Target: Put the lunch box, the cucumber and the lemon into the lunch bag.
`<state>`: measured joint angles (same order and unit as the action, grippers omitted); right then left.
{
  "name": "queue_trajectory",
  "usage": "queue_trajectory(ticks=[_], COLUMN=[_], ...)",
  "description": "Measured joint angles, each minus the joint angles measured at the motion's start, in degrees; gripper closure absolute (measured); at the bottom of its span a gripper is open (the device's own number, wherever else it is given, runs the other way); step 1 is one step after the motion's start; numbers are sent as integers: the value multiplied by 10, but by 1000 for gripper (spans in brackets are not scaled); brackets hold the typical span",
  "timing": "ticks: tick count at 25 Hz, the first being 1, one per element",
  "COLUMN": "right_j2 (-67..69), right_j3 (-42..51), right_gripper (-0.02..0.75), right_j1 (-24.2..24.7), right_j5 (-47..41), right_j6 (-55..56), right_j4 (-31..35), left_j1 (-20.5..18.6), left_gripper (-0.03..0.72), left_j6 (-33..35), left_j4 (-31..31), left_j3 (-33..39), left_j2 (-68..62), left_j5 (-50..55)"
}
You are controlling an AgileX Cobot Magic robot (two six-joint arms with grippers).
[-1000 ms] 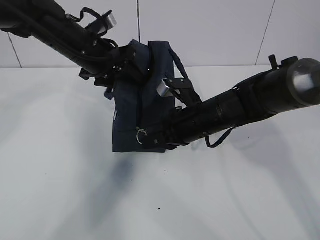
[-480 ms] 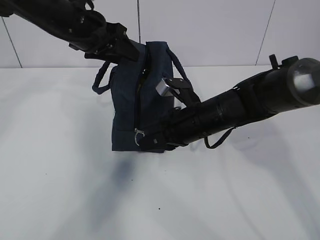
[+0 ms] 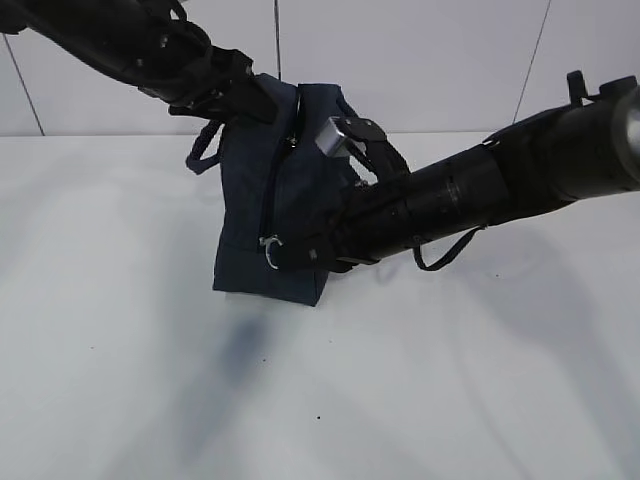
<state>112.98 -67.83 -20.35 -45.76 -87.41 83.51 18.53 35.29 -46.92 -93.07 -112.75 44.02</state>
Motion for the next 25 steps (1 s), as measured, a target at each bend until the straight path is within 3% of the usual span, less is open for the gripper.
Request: queue_trajectory(ticks=[25], right_j2=[-46], right_j3=[0], right_gripper=[738], right_j1=[0], right_j5=[-12], right_j6=[27], right_j4=[-35], left_j1=[0], left_gripper=[314], left_j6=[16], left_j4=[17], left_j3=[0], left_j2=[28], left_j5=[10])
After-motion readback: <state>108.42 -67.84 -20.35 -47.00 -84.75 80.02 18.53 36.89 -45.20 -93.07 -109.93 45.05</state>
